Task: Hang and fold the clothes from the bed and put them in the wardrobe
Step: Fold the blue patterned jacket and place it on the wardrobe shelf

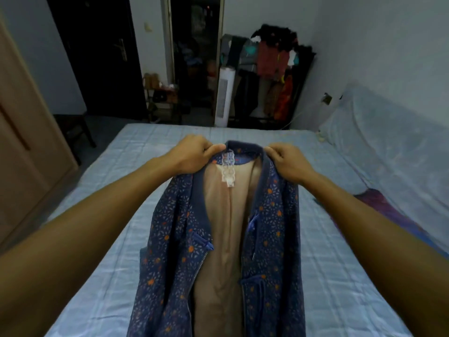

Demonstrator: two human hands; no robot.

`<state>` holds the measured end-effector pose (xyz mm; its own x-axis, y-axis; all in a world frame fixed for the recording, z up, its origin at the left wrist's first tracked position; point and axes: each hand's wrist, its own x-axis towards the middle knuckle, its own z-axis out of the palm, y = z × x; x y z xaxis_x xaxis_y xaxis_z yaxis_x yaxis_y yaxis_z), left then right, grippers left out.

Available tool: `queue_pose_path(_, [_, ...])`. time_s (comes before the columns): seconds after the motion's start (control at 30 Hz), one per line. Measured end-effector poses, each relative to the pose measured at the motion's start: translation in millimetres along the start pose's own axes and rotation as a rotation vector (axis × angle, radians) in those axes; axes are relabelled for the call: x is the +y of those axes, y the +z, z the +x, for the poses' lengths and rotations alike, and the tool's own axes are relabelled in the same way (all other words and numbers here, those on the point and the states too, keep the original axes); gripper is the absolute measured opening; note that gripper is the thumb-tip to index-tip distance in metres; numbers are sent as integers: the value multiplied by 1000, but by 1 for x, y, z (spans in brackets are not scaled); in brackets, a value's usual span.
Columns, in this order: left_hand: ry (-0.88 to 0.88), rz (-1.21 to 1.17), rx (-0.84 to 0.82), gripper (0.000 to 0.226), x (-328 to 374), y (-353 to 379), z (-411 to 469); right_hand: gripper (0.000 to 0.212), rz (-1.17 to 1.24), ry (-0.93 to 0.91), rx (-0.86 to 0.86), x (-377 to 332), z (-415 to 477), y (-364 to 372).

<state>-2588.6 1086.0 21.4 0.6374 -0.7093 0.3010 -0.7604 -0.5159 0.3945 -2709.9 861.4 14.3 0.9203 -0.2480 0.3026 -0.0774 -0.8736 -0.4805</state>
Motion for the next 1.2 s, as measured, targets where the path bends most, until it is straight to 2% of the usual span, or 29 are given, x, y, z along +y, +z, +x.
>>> queue_pose_path(0.13, [-108, 17, -119, 60, -79, 99, 68, 34, 20, 149, -81, 98, 70, 110])
queue_pose_path(0.2, [-262, 28, -41, 50, -127, 161, 113, 33, 45, 271, 10, 147, 109, 173])
queue_pose_path(0.27, [-460, -44, 117, 42, -165, 227, 152, 27, 105, 415, 158, 187, 141, 236])
queue_pose_path(0.33, [-616, -189, 182, 50, -191, 294, 157, 27, 199, 523, 157, 220, 149, 305])
queue_pose_path(0.37, [-642, -239, 164, 51, -201, 323, 145, 29, 261, 540, 122, 233, 139, 338])
queue_pose_path(0.47, [-526, -190, -6, 49, -228, 393, 70, 30, 281, 486, 28, 264, 69, 419])
queue_pose_path(0.57, [-440, 22, -290, 64, -251, 436, -20, 47, 100, 499, -227, 286, -20, 470])
queue_pose_path(0.63, [-371, 159, -451, 69, -254, 461, -63, 56, 41, 441, -402, 285, -60, 484])
queue_pose_path(0.7, [-415, 226, -564, 70, -248, 477, -93, 60, -38, 354, -529, 284, -85, 496])
queue_pose_path(0.77, [-601, 255, -634, 81, -243, 487, -112, 59, -116, 325, -594, 284, -98, 504])
queue_pose_path(0.83, [-724, 267, -599, 82, -247, 491, -119, 59, -179, 328, -610, 281, -104, 510])
queue_pose_path(0.97, [-726, 276, -533, 61, -264, 473, -114, 58, -197, 349, -568, 267, -99, 508])
queue_pose_path(1.07, [-759, 190, -386, 39, -288, 442, -101, 58, -150, 357, -554, 244, -99, 499])
queue_pose_path(1.2, [-865, 221, -114, 32, -357, 390, -73, 58, -87, 401, -595, 215, -106, 495])
